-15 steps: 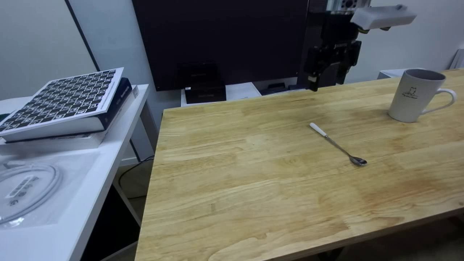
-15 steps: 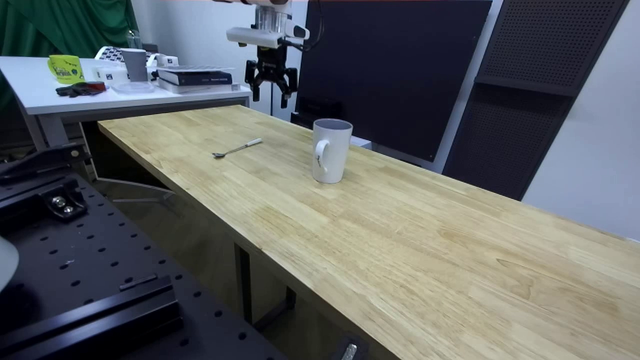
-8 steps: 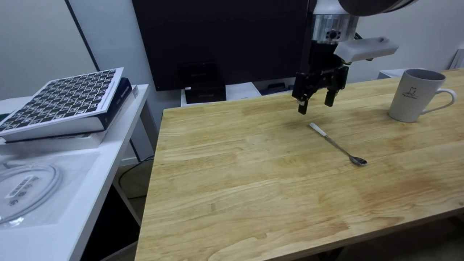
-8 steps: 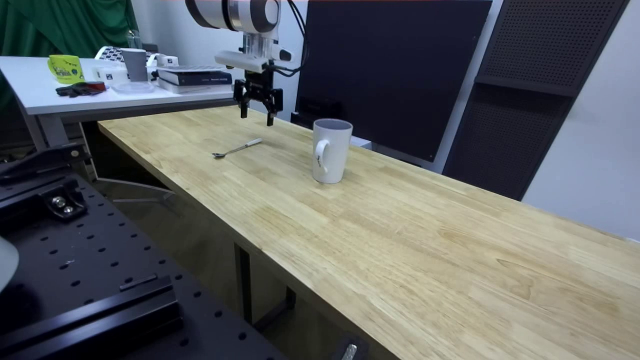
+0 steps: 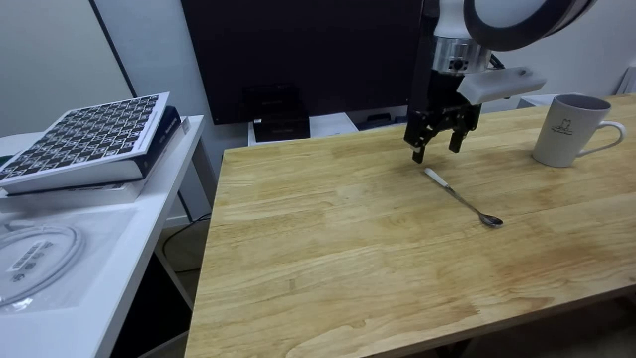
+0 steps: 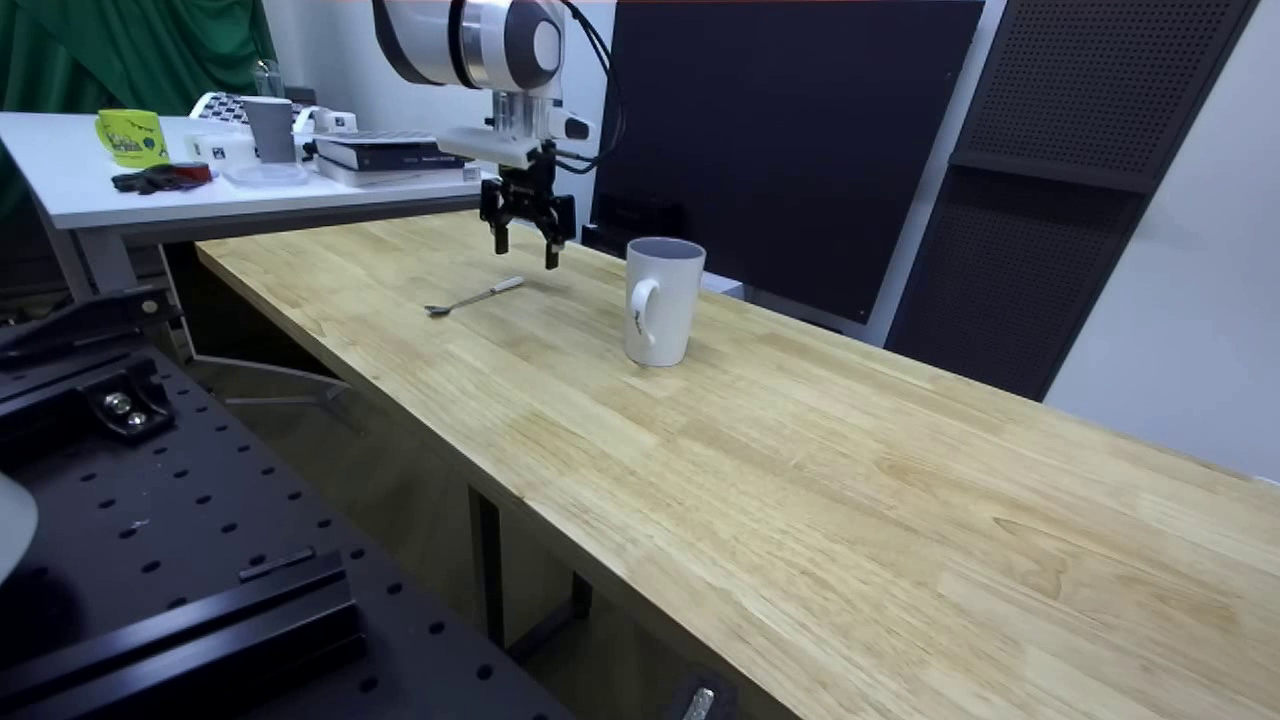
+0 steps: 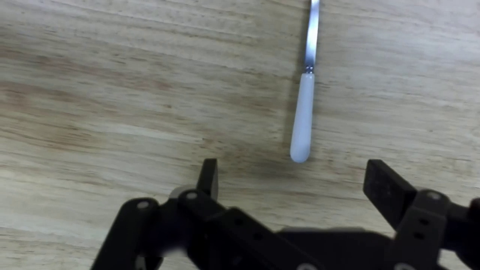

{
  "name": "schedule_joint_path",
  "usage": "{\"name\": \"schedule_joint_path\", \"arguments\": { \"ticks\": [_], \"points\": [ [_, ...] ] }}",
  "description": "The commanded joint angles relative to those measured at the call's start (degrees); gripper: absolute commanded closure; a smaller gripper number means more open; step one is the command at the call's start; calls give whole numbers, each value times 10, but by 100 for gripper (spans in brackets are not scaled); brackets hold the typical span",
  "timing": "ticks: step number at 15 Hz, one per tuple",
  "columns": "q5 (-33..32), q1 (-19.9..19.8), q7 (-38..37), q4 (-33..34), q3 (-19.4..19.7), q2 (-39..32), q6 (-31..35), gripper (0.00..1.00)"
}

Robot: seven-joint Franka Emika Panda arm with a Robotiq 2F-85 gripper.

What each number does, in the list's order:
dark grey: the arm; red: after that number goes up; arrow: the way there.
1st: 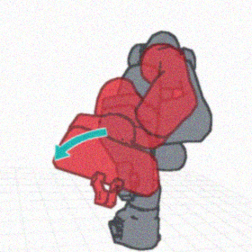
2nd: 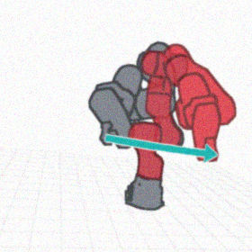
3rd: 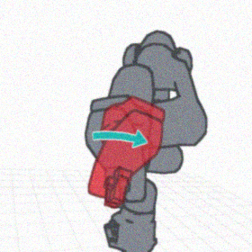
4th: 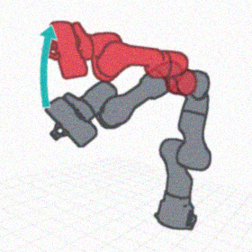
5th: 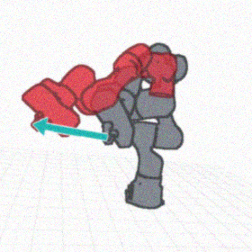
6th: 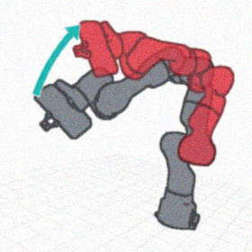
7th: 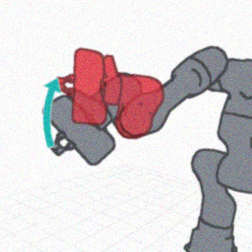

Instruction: Place the spoon inside the mug

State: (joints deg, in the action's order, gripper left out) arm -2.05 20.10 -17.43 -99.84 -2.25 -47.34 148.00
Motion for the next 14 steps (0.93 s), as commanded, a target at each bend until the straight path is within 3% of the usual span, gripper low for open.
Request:
{"name": "schedule_joint_path", "arguments": {
  "ticks": [1, 6, 7, 9, 14],
  "points": [
    [2, 13, -29, 12, 13, -15, 3, 0],
    [0, 25, -39, 17, 17, -26, -5, 0],
    [-1, 29, -44, 18, 19, -27, -8, 25],
    [-4, 36, -50, 19, 24, -30, -9, 32],
    [-8, 52, -70, 19, 39, -27, -21, 67]
  ]
}}
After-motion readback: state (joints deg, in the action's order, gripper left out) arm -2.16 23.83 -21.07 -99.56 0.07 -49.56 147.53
